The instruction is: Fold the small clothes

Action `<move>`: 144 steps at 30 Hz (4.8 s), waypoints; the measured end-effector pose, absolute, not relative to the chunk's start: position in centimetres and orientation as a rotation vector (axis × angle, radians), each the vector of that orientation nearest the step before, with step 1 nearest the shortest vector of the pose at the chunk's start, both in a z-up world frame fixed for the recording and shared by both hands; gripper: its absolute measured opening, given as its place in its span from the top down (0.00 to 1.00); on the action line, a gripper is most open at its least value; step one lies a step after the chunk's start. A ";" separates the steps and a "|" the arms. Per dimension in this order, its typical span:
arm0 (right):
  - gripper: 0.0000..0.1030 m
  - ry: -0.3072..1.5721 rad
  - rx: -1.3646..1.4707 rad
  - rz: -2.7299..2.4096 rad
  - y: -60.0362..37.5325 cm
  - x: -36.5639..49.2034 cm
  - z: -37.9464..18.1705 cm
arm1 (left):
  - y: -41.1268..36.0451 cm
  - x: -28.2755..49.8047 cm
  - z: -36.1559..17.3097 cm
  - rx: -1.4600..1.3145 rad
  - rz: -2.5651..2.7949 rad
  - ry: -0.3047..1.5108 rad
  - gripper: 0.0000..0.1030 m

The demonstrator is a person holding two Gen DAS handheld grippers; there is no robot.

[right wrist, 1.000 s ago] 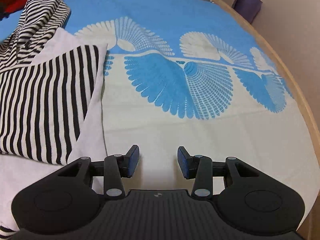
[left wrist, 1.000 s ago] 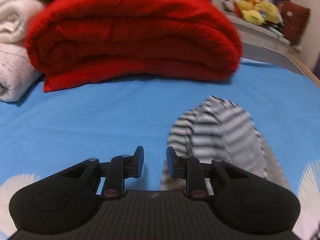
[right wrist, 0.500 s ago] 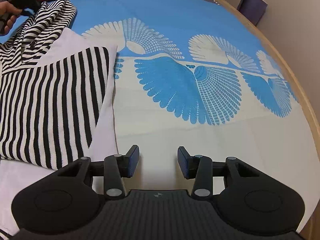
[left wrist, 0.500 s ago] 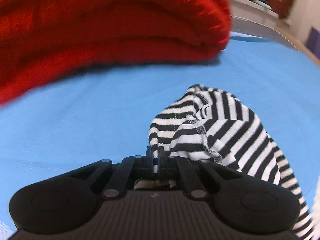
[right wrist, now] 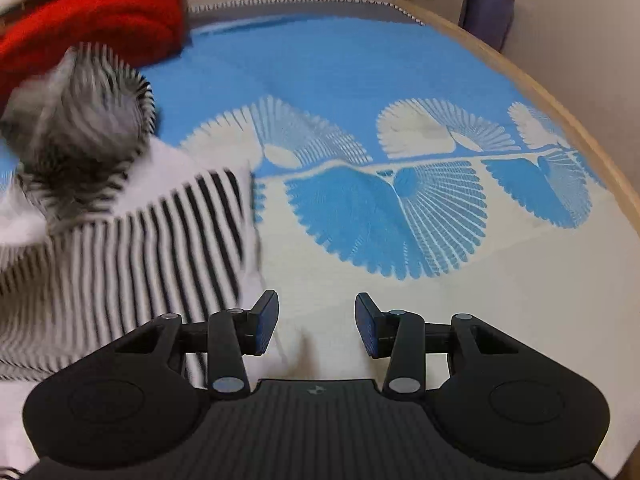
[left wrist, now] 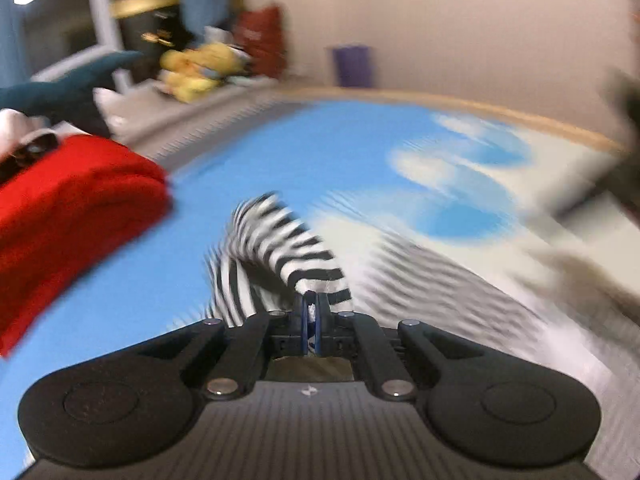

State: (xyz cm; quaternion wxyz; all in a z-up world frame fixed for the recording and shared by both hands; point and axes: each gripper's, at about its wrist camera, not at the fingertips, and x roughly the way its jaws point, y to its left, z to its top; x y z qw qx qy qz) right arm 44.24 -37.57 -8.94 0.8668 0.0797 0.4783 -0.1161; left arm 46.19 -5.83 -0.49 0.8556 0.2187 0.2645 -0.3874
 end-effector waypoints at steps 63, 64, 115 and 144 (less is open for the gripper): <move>0.55 1.152 0.342 0.133 -29.5 46.4 -13.4 | 4.8 45.2 -9.7 -0.483 -0.093 1.259 0.82; 0.74 1.145 0.336 0.153 -29.1 46.3 -13.2 | 5.2 45.2 -9.5 -0.484 -0.094 1.249 0.92; 0.56 1.261 0.259 0.070 -31.4 44.8 -16.1 | 4.6 44.9 -9.8 -0.071 -0.108 1.277 0.74; 0.60 0.902 0.400 -0.115 -39.6 17.3 -7.2 | 14.7 16.4 -2.9 -0.284 -0.088 1.073 0.68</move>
